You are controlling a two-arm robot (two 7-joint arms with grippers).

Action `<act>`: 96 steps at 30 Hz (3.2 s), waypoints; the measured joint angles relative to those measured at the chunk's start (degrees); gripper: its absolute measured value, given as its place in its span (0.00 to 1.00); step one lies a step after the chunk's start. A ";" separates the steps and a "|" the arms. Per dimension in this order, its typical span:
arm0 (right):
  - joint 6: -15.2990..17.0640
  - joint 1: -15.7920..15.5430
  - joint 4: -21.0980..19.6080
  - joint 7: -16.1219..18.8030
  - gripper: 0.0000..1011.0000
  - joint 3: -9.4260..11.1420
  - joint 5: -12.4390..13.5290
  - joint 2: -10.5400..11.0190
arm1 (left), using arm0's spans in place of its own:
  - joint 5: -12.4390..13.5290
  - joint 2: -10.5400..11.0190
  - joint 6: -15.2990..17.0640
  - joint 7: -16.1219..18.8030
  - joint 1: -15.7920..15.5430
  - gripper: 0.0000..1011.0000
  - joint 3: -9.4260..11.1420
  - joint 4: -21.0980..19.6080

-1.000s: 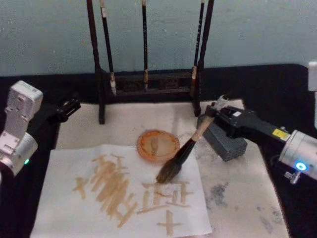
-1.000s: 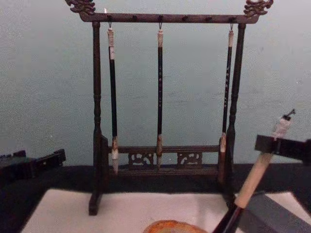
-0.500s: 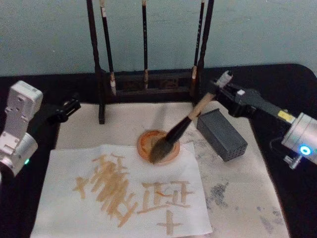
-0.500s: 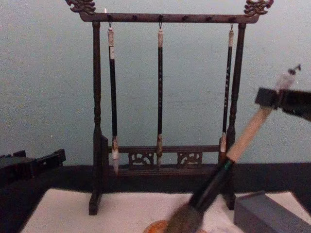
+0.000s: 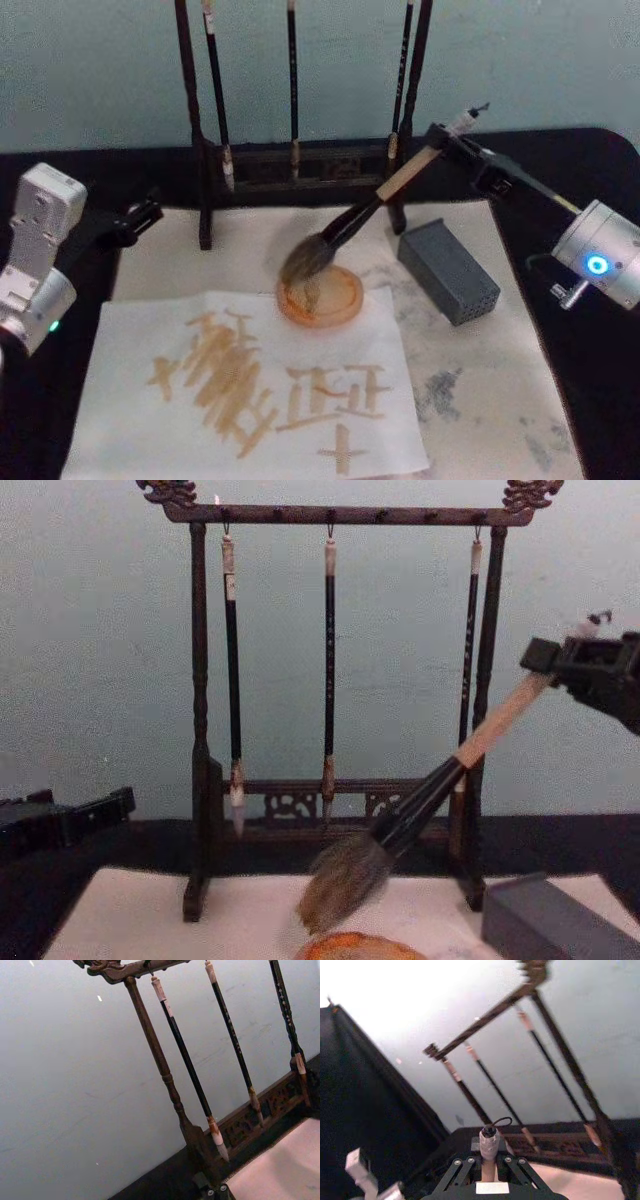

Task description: Pick up the brush from the inkstone, write on the paper, then place the brush back to its original position.

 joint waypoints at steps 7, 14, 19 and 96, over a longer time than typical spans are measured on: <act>0.51 1.53 5.09 -0.92 0.16 0.17 3.83 -1.86 | 0.00 0.00 0.00 0.00 0.00 0.99 0.00 0.00; 0.81 2.83 9.32 -1.15 0.16 -0.36 6.17 -2.85 | 0.00 0.00 0.00 0.00 0.00 0.99 0.00 0.00; 1.09 3.85 12.10 -1.25 0.16 -1.01 7.59 -3.32 | 0.00 0.00 0.00 0.00 0.00 0.99 0.00 0.00; 1.12 5.78 23.01 -2.95 0.16 -5.13 18.00 -3.14 | 0.00 0.00 0.00 0.00 0.00 0.99 0.00 0.00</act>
